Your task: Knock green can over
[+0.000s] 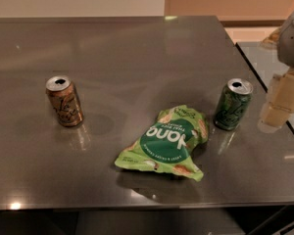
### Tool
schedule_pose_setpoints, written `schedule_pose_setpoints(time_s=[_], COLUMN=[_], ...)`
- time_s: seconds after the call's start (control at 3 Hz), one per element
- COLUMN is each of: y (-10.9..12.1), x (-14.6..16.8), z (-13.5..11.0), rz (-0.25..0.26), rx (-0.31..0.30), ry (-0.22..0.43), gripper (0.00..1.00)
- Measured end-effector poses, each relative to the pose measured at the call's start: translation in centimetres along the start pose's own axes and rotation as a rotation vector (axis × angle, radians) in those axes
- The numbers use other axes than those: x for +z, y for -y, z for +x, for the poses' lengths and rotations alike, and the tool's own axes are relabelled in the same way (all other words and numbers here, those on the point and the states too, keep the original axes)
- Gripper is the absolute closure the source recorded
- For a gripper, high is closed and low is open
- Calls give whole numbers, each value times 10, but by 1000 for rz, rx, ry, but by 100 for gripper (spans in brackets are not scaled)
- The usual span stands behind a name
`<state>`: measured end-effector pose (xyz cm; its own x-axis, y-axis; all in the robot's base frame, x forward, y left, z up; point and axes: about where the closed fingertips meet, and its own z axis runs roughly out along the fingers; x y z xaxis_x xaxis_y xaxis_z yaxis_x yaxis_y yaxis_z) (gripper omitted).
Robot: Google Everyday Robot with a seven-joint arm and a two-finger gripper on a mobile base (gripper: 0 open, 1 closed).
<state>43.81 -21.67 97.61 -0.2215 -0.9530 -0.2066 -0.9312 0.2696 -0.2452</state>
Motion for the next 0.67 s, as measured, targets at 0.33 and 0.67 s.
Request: schedule_pose_setpoints(time_s=[0.33, 0.67], y=[0, 10], x=[-1, 4], z=[0, 2], rz=[2, -2], rx=[1, 15], ry=[2, 47], gripper=[0, 0])
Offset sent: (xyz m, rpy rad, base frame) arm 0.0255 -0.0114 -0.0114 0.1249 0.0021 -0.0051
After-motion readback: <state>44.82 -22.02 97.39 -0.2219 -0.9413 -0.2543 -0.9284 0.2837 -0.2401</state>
